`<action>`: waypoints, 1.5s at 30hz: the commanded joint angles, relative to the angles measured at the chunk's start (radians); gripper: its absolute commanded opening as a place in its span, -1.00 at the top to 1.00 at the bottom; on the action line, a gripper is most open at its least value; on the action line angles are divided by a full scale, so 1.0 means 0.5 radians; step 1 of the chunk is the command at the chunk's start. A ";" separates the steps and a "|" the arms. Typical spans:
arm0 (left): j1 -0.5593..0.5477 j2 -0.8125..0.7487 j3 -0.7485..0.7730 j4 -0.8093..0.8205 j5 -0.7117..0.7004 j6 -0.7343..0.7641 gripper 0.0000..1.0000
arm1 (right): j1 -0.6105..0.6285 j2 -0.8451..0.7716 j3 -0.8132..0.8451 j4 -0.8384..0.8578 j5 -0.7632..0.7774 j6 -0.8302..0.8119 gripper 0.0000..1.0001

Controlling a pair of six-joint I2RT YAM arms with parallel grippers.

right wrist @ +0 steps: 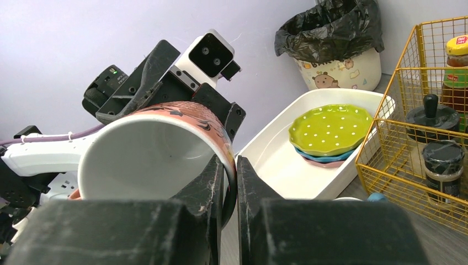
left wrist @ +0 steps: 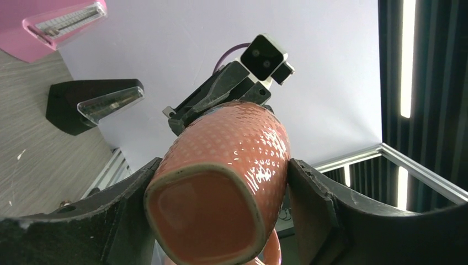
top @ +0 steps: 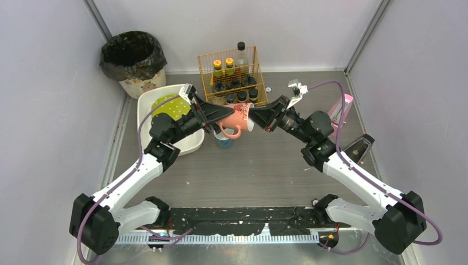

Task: Clear the kitchen counter

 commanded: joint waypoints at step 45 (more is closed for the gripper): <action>0.949 0.259 0.808 -2.441 -1.400 2.935 1.00 | 0.011 -0.818 -0.059 -1.429 0.754 -0.897 -0.99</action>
